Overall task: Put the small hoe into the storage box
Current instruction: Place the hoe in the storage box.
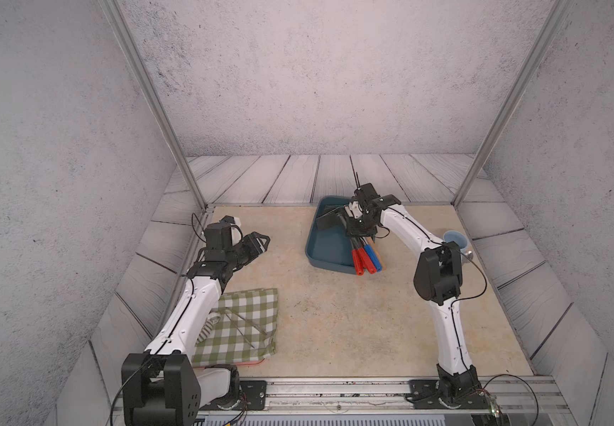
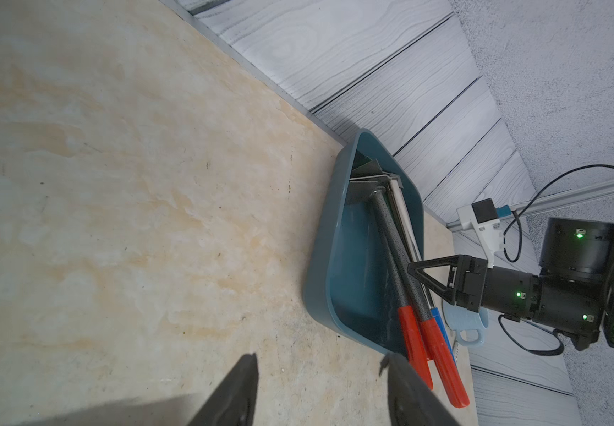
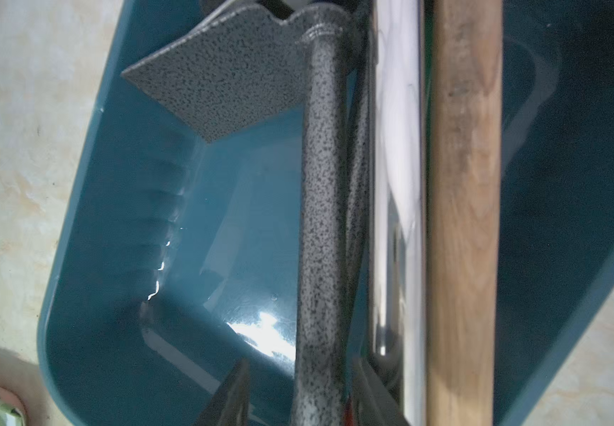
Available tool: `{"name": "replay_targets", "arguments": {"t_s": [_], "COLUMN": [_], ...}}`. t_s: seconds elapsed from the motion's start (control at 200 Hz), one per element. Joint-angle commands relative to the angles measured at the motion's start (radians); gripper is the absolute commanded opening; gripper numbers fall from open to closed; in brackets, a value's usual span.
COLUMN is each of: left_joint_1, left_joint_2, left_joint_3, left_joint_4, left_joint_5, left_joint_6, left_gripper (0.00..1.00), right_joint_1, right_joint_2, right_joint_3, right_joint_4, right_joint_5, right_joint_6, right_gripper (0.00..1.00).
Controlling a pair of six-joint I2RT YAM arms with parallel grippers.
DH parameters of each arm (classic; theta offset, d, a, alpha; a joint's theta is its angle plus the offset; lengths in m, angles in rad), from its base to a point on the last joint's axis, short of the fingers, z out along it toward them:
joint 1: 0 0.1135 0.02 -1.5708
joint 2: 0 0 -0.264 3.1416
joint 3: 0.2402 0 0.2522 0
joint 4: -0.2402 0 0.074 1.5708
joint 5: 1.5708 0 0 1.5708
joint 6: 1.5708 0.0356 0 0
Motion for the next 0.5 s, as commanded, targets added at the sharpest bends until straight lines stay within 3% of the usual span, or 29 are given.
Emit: {"name": "replay_targets", "arguments": {"t_s": [0.0,0.39,0.495], "left_joint_1": [0.013,0.015,0.015], "left_joint_2": [0.003,0.015,0.023], "left_joint_3": [-0.014,-0.009,-0.007], "left_joint_4": [0.012,0.007,0.002], "left_joint_5": [0.006,0.001,0.003], "left_joint_6": [0.000,0.001,0.001], "left_gripper": [0.58,0.59,0.59], "right_joint_1": [-0.007,-0.007,-0.008], "right_joint_2": [-0.065,-0.199,-0.257], "right_joint_3": [-0.015,-0.134,-0.197], "right_joint_4": [0.022,0.125,0.163], "right_joint_5": [0.035,0.014,0.022], "right_joint_6": [-0.003,-0.037,-0.042], "right_gripper": [0.47,0.54,0.65]}}
